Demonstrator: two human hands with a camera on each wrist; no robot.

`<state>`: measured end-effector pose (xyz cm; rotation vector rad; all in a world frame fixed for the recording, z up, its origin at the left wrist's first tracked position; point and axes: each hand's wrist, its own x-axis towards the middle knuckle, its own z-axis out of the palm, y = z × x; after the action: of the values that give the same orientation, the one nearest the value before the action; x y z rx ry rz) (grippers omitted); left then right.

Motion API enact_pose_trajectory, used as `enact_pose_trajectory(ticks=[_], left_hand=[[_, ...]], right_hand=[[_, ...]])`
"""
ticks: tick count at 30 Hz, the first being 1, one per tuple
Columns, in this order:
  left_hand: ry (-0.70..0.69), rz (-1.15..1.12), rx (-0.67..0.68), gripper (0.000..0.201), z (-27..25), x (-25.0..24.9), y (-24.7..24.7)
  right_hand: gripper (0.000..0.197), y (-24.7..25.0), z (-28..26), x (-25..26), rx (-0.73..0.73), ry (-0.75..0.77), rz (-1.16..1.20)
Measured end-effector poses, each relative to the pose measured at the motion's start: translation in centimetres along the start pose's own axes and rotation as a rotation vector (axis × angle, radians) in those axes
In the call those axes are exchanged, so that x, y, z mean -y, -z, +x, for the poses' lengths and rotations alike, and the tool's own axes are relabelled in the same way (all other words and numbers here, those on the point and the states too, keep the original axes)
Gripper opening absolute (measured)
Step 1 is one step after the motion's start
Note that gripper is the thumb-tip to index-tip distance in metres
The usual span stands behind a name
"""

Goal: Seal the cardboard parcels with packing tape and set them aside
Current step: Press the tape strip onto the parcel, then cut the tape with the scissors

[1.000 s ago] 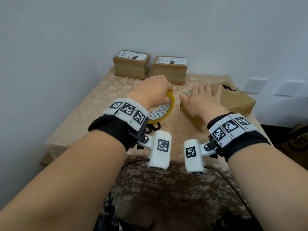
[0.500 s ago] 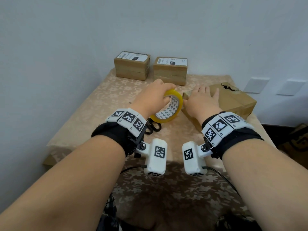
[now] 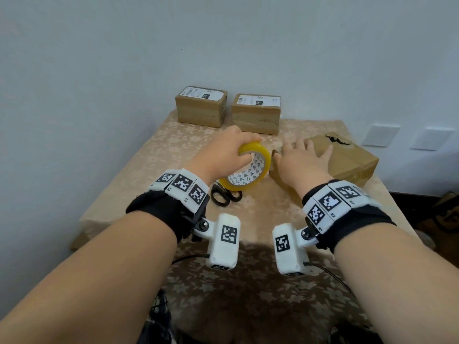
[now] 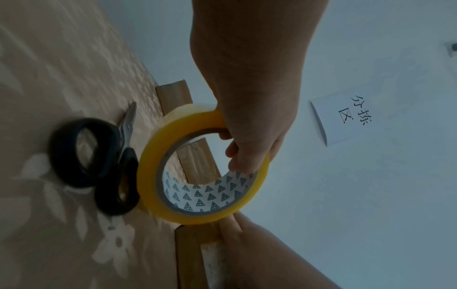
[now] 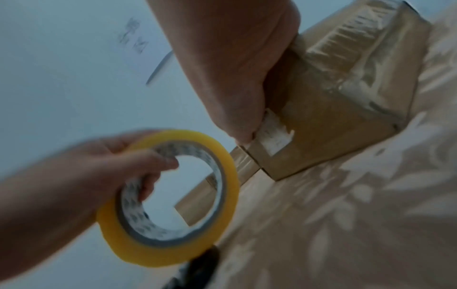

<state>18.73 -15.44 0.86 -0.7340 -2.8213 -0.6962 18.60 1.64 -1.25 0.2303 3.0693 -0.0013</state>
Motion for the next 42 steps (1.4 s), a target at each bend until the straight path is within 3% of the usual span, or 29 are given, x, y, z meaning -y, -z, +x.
enact_pose_trajectory(ticks=[12,15,17,18,20,23,27,34,38,42], left_hand=[[-0.008,0.035,0.001,0.048,-0.1,-0.3,-0.3],[-0.026,0.047,-0.068,0.046,0.2,0.1,0.3],[-0.039,0.101,-0.082,0.045,0.6,0.4,0.6],[-0.037,0.126,-0.077,0.045,0.8,0.5,0.7],[-0.02,0.155,-0.076,0.044,0.9,0.7,0.6],[-0.002,0.182,-0.091,0.043,0.7,0.9,0.4],[0.003,0.233,-0.118,0.044,0.5,0.7,0.6],[-0.004,0.237,-0.097,0.047,0.2,1.6,0.3],[0.005,0.205,-0.096,0.046,0.0,1.6,0.2],[0.02,0.18,-0.098,0.046,-0.2,1.5,0.3]], right_hand=[[0.054,-0.1,0.0,0.2,-0.014,0.019,0.083],[0.051,0.0,0.1,-0.6,-0.258,0.101,0.437],[0.038,0.6,-0.7,-0.7,-0.451,0.171,0.676],[0.027,0.9,-1.3,-0.5,-0.479,0.2,0.716],[0.016,1.2,-2.6,0.2,-0.365,0.309,0.663],[0.021,0.3,-4.4,2.3,-0.048,0.533,0.452],[0.029,-1.8,-5.0,4.4,0.152,0.709,0.384],[0.036,-1.6,-4.6,5.4,-0.068,0.473,0.049],[0.032,-0.7,-5.1,5.2,0.106,0.374,0.081],[0.017,1.1,-5.7,3.5,0.153,0.377,0.04]])
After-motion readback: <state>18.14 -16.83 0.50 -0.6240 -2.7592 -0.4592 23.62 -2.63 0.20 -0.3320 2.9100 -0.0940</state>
